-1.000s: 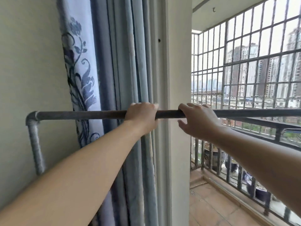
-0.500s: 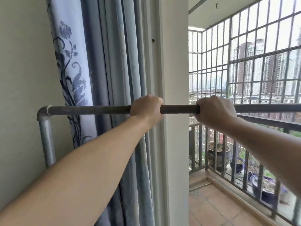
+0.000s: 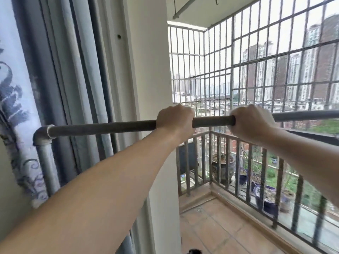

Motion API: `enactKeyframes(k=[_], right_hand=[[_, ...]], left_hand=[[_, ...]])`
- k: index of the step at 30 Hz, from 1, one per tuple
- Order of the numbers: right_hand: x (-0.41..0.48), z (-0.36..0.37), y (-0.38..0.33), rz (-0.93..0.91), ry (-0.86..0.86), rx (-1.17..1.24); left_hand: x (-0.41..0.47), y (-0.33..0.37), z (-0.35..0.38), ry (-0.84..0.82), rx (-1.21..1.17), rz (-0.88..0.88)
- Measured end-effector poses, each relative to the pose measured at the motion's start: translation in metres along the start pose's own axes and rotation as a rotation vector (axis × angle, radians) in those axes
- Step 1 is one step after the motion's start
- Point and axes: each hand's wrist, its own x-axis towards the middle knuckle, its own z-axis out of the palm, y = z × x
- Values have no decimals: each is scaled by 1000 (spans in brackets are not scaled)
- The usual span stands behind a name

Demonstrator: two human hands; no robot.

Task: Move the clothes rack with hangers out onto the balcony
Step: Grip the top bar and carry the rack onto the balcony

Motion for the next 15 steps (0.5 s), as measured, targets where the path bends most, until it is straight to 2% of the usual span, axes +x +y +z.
enactKeyframes(k=[7,15], right_hand=[[-5,2,62,68,1,19],[-3,5,79,81,-29,16]], left_hand=[[30,58,14,28,-45,50],[35,69,21,25,19,29]])
